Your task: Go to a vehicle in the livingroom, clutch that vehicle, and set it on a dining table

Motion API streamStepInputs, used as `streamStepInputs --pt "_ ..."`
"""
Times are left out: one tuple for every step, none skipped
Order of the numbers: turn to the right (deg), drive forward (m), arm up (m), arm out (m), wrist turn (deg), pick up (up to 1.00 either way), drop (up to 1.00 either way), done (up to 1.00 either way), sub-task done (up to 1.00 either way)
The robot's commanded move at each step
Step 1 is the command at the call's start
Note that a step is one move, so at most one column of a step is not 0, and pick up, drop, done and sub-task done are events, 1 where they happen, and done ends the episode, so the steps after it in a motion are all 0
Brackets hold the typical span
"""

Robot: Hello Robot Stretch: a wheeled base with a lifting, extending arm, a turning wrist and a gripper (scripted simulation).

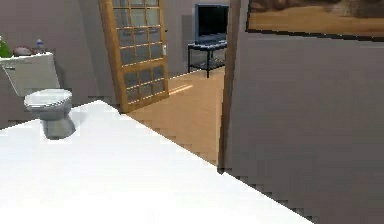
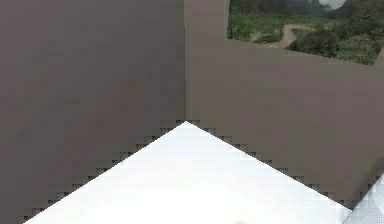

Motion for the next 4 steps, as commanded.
streamStepInputs --pt "-3.0 0.0 0.0 0.0 0.0 0.0 0.0 0.0 0.0" --pt "-9.0 0.0 0.0 0.0 0.0 0.0 0.0 0.0 0.0" --pt "0.0 1.0 0.0 0.0 0.0 0.0 0.0 0.0 0.0" --pt "-6.0 0.0 0.0 0.0 0.0 0.0 0.0 0.0 0.0"
